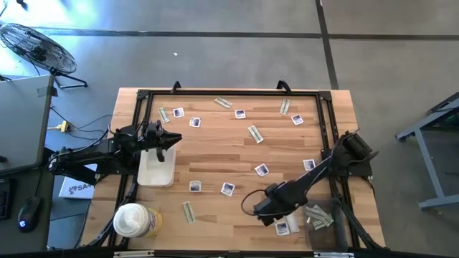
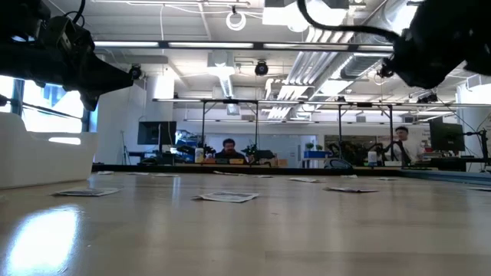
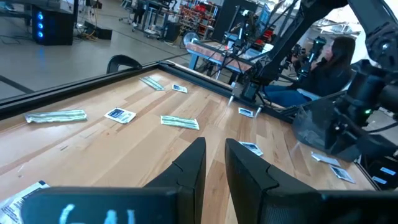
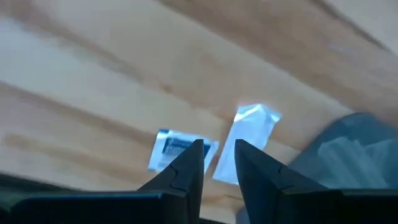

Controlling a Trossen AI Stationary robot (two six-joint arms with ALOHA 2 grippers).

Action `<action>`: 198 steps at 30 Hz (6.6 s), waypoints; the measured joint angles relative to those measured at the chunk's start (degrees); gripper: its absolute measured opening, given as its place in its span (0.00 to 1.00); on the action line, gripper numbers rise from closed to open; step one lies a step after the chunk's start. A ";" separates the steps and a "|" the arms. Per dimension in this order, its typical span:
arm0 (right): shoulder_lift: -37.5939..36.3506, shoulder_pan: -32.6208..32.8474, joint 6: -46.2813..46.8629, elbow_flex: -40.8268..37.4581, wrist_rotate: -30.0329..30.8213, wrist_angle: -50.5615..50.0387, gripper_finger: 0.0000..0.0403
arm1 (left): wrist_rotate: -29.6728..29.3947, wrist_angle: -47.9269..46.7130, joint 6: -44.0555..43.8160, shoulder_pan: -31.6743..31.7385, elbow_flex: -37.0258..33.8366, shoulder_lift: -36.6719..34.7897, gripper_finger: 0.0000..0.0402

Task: Pick & Place First Aid Supplies
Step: Put the green bandage pack into the black bin

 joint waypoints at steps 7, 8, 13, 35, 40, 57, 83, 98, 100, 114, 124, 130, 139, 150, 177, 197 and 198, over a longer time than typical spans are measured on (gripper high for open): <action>1.09 -2.18 0.84 -0.02 -1.66 -0.48 0.18 | -0.01 0.00 -0.02 0.00 -0.01 -0.01 0.15; 1.10 -2.40 2.24 -0.02 -1.71 -0.19 0.18 | -0.01 0.00 -0.01 0.01 -0.01 -0.01 0.15; 1.10 -2.82 10.72 -0.02 -3.40 -0.39 0.18 | -0.02 0.00 -0.02 0.02 0.00 -0.02 0.15; 1.10 -3.53 27.78 -10.11 -7.18 9.60 0.18 | -0.02 0.00 -0.02 0.00 -0.01 -0.02 0.15; 1.10 -3.89 28.01 -10.11 -8.97 9.48 0.18 | -0.02 0.00 -0.02 0.00 -0.02 -0.02 0.15; 1.10 -3.78 29.83 -10.11 -10.54 9.12 0.18 | -0.02 0.00 -0.02 0.01 0.00 -0.02 0.15; 2.82 -3.44 31.06 -9.98 -10.72 9.73 0.11 | -0.02 0.00 -0.02 0.00 -0.02 -0.02 0.15; 2.24 -3.51 27.39 -9.82 -7.51 8.80 0.00 | -0.02 0.00 -0.02 0.02 0.00 -0.02 0.15; 1.31 -3.45 26.50 -9.25 -5.21 7.76 0.00 | -0.02 0.00 -0.01 0.01 -0.01 -0.02 0.15; -19.96 0.19 12.15 -8.07 2.58 8.79 0.00 | 0.00 0.00 -0.02 0.00 -0.02 -0.02 0.15; -23.40 5.83 16.09 -8.23 12.45 5.22 0.00 | 0.00 0.00 -0.01 0.02 -0.02 0.00 0.15; -15.74 4.43 6.74 -8.23 13.00 13.69 0.05 | -0.02 0.00 -0.02 0.01 0.00 -0.01 0.15; -6.17 2.40 -6.52 -7.92 11.22 20.04 0.16 | -0.02 0.00 0.00 0.01 -0.02 -0.01 0.15; -1.70 1.75 -9.93 -4.67 13.74 15.14 0.10 | -0.01 0.00 -0.01 0.01 -0.02 0.00 0.15; -1.66 1.33 -39.96 -5.67 17.10 7.41 0.21 | 0.00 0.00 -0.02 0.00 -0.02 0.00 0.15; -1.63 0.98 -44.24 -10.05 11.49 10.59 0.21 | 0.00 0.00 0.00 0.02 -0.02 0.00 0.15; -1.63 0.98 -44.22 -10.00 10.86 10.83 0.21 | 0.00 0.00 0.00 0.02 0.00 0.00 0.15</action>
